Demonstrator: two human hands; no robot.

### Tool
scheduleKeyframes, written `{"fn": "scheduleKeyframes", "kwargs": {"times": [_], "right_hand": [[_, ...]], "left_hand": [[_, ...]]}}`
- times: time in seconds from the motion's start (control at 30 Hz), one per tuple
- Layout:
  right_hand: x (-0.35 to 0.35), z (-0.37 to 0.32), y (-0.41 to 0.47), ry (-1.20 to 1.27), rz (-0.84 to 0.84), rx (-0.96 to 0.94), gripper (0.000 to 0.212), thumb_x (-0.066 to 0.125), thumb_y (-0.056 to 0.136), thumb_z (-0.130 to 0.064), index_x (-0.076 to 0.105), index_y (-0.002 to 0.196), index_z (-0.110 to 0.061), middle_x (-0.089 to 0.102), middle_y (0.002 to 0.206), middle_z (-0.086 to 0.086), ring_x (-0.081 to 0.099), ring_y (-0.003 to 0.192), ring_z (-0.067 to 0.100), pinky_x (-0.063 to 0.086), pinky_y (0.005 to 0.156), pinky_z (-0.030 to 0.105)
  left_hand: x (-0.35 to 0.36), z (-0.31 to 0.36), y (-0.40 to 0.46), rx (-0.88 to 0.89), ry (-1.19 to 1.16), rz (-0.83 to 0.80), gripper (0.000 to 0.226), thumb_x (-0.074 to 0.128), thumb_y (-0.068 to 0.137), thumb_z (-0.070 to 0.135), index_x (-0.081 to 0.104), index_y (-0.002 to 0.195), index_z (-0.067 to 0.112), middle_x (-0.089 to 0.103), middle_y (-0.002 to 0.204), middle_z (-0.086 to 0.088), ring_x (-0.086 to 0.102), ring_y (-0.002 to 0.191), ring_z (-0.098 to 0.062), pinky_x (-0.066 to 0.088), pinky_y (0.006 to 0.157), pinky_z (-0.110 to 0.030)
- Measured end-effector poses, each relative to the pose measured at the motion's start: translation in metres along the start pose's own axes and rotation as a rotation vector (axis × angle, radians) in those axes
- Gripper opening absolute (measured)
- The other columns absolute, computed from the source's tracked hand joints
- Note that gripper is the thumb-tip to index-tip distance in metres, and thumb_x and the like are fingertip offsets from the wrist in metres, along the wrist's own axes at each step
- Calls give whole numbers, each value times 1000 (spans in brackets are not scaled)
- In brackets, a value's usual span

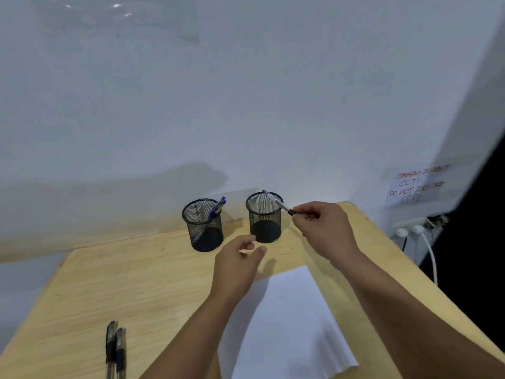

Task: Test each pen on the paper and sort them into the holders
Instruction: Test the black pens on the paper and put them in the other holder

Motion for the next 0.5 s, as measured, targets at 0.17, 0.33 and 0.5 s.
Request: {"fn": "scheduleKeyframes", "kwargs": {"times": [0.17,0.33,0.5], "right_hand": [[8,-13,39,-300,-129,-123,17,64,84,-14,79,92,-17,75,87,0,66,83,14,45,67,19],[26,-18,61,-445,-153,-192,17,69,84,-21,76,99,-15,73,97,3,66,92,19,44,73,24],[44,-9,69,-484,-186,-176,12,71,82,-18,73,93,-15,71,96,7,65,93,25,50,74,29]], "left_hand": [[22,-6,55,-47,123,30,76,81,71,42,49,136,20,57,118,5,59,107,-18,48,96,-38],[32,-1,82,-8,171,86,83,82,68,45,45,138,17,56,122,-5,53,115,-21,45,98,-38],[39,-7,88,0,155,77,66,72,71,58,53,125,24,61,118,1,58,111,-17,49,92,-38]]}}
Point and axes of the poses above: each hand's wrist, its own y-axis towards the middle knuckle, its own x-axis out of the palm, z = x × y, the point moved 2 cm from there along y, towards the middle knuckle
